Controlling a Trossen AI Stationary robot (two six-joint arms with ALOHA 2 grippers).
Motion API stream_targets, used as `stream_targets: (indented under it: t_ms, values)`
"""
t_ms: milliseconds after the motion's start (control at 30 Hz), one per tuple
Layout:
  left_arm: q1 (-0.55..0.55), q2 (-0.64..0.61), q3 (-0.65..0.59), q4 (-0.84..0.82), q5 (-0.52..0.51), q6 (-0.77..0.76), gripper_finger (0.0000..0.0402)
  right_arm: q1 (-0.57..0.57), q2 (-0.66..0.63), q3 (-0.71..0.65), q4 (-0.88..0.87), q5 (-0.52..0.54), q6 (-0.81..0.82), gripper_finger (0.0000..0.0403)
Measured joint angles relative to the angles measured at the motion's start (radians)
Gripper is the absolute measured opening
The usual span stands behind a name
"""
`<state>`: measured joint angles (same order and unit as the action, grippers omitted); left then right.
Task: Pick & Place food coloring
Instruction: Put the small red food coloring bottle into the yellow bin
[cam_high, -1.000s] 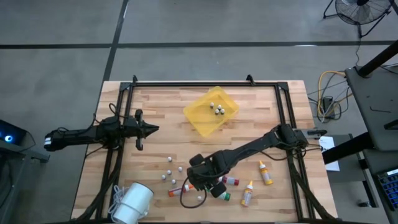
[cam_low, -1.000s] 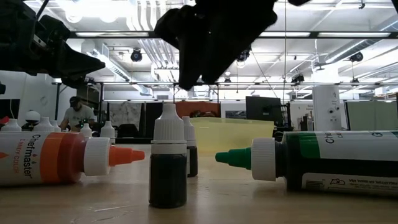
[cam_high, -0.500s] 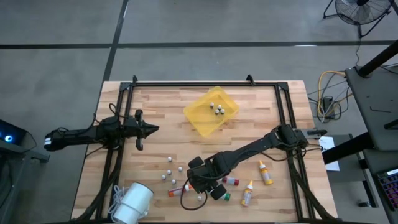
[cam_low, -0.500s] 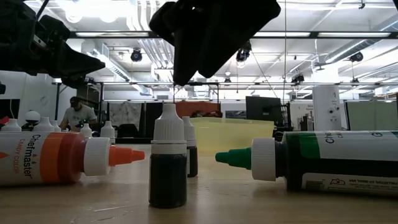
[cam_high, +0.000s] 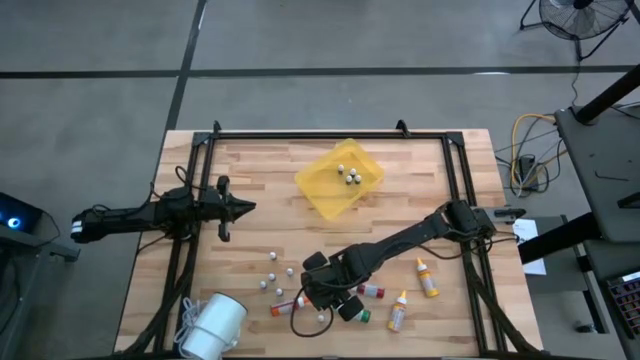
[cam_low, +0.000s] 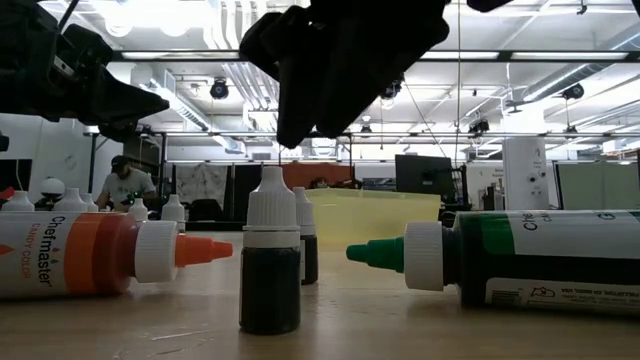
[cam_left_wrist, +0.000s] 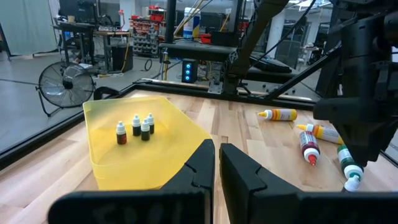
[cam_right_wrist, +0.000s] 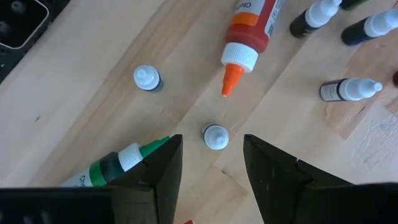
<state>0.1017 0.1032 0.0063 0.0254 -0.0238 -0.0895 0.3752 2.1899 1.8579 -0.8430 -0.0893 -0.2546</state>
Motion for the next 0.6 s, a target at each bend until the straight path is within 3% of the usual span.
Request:
stream_targets:
  t_ms: [600]
  values:
    - [0.001,0.0,0.0,0.0,0.0,0.0,0.0,-0.002,-0.001,-0.082,0.095,0.001,0.011,0.0162]
